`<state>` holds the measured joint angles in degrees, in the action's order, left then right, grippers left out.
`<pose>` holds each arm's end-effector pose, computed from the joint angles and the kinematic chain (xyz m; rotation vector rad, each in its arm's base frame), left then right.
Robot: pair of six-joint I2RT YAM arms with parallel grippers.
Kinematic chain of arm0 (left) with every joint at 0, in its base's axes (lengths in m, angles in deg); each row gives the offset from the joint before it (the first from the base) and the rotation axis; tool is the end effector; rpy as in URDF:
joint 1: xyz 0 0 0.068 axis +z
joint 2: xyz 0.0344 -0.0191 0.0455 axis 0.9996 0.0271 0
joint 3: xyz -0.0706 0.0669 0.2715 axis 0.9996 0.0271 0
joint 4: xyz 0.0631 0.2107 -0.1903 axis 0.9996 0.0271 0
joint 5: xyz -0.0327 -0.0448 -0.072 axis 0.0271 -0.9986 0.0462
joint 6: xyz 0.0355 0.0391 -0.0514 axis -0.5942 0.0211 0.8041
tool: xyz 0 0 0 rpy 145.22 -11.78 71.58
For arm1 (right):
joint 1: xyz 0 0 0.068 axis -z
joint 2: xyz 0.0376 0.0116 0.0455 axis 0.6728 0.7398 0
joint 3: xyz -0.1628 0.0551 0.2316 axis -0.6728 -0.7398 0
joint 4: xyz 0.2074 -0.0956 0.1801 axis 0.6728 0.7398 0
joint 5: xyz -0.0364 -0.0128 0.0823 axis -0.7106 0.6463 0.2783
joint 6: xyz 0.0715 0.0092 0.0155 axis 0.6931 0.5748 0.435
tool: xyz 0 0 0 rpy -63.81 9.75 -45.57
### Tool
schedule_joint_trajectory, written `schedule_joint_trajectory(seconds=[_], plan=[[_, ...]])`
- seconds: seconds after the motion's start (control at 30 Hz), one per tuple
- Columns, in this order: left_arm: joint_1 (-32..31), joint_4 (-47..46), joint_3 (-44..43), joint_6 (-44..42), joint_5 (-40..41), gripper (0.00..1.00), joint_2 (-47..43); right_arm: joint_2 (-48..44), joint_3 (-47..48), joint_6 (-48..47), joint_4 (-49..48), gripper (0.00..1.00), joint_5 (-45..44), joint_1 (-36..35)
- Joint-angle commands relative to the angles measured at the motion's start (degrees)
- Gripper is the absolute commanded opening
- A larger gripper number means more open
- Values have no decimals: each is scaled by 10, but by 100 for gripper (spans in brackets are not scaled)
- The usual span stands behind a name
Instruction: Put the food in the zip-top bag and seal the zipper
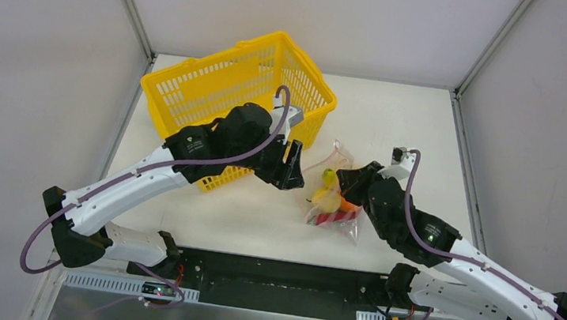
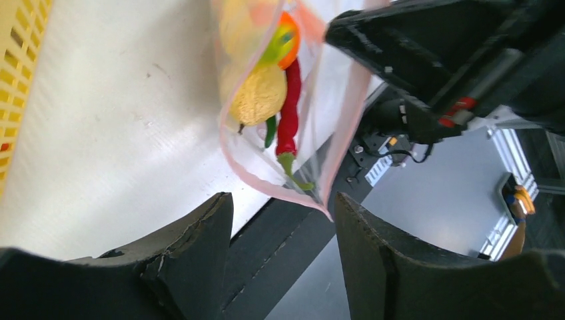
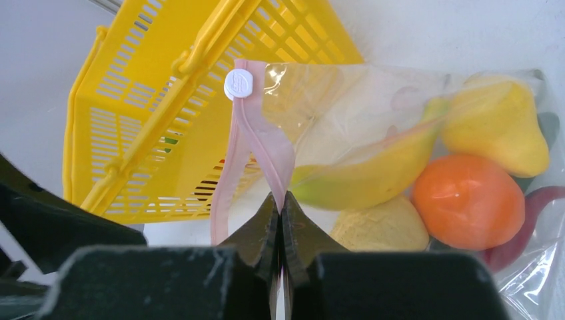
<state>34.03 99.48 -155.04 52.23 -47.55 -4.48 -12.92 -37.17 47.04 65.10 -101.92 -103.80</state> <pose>0.1718 -0.2607 0.4224 0.6406 2.1263 -1.0499 0.1316 0.1615 0.3461 0.1334 1.8222 0.6441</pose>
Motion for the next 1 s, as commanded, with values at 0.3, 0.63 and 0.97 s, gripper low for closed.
schedule_joint_trajectory(seconds=[0.3,0.63,0.97], plan=[[-5,-77,70,62,12,49,70,-1,4,5,-30,3,22,12],[-5,-66,24,33,9,0,88,-15,9,-28,-26,3,35,14],[5,20,-118,-56,57,0,121,-94,-23,-99,-105,1,112,14]])
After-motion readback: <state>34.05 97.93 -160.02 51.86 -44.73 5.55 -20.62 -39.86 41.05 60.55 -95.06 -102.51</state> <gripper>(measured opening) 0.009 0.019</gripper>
